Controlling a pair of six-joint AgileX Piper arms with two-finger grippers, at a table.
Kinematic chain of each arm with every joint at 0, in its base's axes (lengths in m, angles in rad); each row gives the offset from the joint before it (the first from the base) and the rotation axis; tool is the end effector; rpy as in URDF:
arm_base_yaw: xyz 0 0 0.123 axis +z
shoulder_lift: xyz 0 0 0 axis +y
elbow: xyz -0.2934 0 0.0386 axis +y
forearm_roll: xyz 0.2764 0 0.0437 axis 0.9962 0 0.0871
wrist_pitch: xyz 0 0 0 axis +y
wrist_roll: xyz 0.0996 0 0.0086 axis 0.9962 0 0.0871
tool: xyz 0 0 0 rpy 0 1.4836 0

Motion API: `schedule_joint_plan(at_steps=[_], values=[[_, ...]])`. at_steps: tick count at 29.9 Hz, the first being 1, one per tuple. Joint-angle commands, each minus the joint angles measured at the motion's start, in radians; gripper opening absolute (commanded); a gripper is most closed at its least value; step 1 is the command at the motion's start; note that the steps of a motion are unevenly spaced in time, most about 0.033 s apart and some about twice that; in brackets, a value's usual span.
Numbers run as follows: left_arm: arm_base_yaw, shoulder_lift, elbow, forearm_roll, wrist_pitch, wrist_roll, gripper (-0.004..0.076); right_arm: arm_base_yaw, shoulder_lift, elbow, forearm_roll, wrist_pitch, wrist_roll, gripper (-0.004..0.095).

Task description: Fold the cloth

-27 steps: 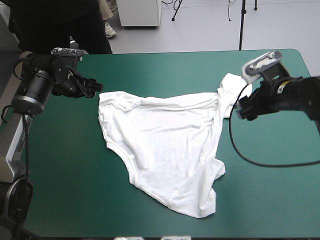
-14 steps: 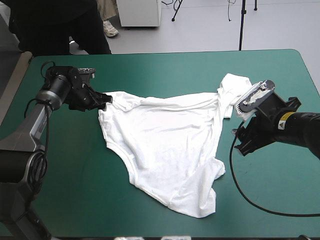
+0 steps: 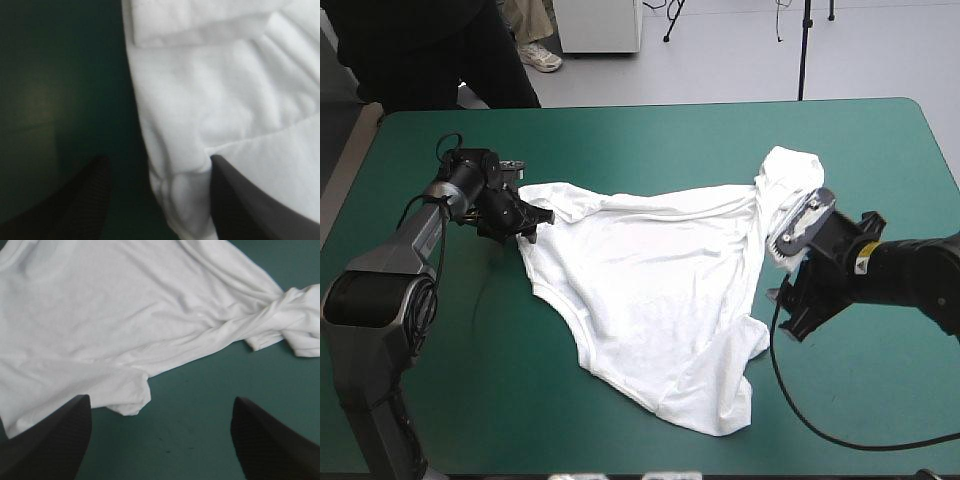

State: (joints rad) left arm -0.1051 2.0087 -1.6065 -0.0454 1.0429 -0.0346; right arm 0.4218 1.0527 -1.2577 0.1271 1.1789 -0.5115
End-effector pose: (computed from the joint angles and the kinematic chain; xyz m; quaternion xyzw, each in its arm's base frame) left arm 0.4490 -0.0513 0.2067 0.0258 0.9938 -0.0281 0.1045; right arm 0.1894 0.0978 0.4192 -0.4202 0.8411 0.0484 0.3372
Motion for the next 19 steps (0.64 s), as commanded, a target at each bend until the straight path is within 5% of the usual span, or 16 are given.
schedule_joint_plan(at_steps=[1,9,19], values=[[-0.003,-0.047,-0.023,-0.019,-0.019,-0.005,0.0328,0.056,-0.017,0.049,0.013,-0.061,-0.035,0.0715],[-0.003,-0.047,-0.023,-0.019,-0.040,-0.005,-0.0008,0.352,-0.013,0.202,-0.046,-0.016,-0.039,0.0677],[-0.003,-0.047,-0.023,-0.068,-0.052,0.026,-0.0009,0.637,0.049,0.322,-0.115,-0.127,-0.023,0.0633]])
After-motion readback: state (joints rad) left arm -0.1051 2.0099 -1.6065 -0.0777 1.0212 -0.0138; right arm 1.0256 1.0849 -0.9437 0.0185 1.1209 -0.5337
